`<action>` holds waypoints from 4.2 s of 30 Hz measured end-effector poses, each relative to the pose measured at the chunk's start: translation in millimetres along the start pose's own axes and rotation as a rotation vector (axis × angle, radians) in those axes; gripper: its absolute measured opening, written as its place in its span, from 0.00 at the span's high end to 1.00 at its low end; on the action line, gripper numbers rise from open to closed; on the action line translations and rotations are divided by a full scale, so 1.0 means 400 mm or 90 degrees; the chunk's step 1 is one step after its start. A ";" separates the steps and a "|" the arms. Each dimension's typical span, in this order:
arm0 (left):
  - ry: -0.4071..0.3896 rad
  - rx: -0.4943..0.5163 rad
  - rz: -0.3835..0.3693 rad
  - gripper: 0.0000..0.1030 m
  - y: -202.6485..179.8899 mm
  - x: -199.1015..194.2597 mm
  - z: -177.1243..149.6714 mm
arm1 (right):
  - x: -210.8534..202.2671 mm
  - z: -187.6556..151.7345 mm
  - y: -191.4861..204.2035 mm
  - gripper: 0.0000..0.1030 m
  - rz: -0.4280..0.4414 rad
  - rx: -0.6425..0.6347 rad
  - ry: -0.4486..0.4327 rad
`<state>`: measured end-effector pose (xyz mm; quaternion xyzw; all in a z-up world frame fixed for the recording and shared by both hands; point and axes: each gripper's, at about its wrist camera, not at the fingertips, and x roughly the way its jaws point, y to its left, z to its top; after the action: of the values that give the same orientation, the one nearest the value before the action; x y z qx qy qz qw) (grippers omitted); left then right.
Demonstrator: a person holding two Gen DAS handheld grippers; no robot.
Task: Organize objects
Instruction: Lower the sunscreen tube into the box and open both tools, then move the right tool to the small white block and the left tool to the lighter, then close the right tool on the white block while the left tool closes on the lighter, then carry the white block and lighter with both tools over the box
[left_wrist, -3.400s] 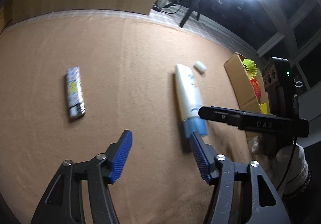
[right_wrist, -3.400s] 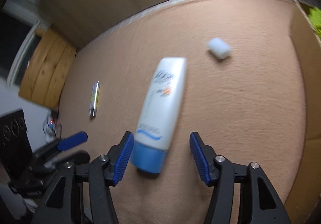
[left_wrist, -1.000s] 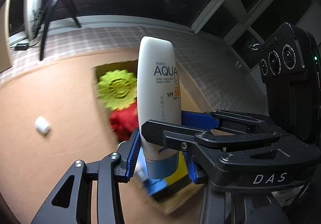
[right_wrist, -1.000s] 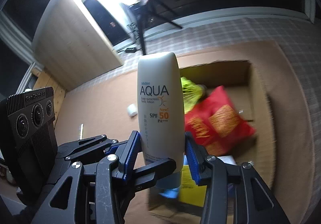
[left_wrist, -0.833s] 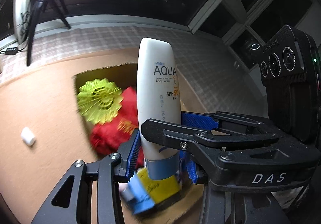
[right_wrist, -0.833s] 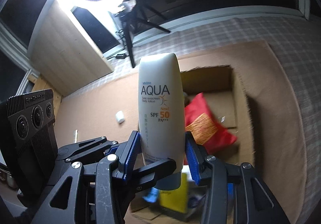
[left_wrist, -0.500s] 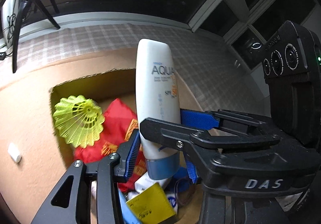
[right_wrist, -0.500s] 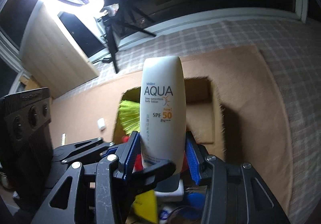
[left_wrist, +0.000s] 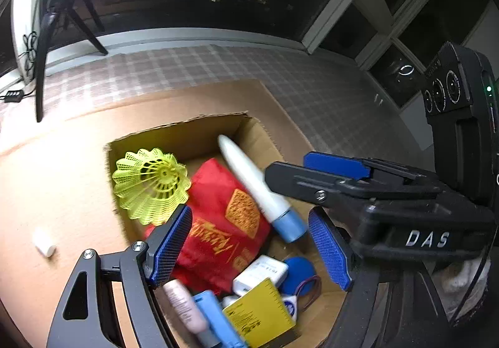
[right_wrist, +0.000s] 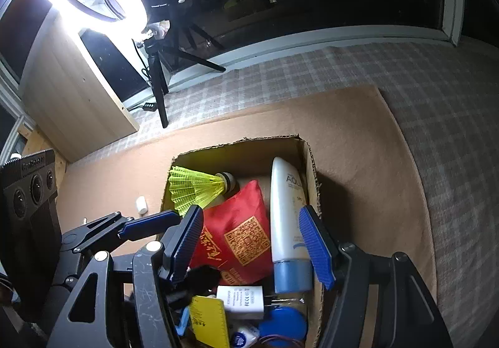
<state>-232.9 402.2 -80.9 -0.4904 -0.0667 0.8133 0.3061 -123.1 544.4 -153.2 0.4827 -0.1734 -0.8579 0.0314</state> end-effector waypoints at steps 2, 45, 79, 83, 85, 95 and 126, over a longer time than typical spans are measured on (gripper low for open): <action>-0.004 0.000 0.006 0.22 0.012 -0.020 -0.010 | -0.005 -0.002 0.006 0.41 0.004 0.003 -0.002; -0.060 -0.233 0.237 0.22 0.648 -0.608 -0.501 | 0.137 -0.111 0.470 0.38 0.085 -0.083 0.035; -0.026 -0.314 0.250 0.23 0.841 -0.529 -0.483 | 0.479 -0.017 0.540 0.58 -0.025 -0.178 0.170; -0.013 -0.310 0.265 0.27 0.857 -0.516 -0.474 | 0.476 -0.030 0.542 0.69 -0.044 -0.196 0.163; -0.007 -0.311 0.271 0.29 0.863 -0.509 -0.470 | 0.473 -0.035 0.542 0.77 -0.046 -0.200 0.162; 0.008 -0.296 0.300 0.47 0.862 -0.484 -0.470 | 0.460 -0.058 0.547 0.85 -0.044 -0.211 0.158; 0.008 -0.258 0.215 0.76 0.688 -0.456 -0.544 | 0.151 -0.241 0.465 0.89 0.085 -0.105 0.063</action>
<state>-109.0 36.5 -166.3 -0.5512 -0.1435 0.8196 0.0617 -95.4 331.1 -187.2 0.5073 -0.1321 -0.8406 0.1364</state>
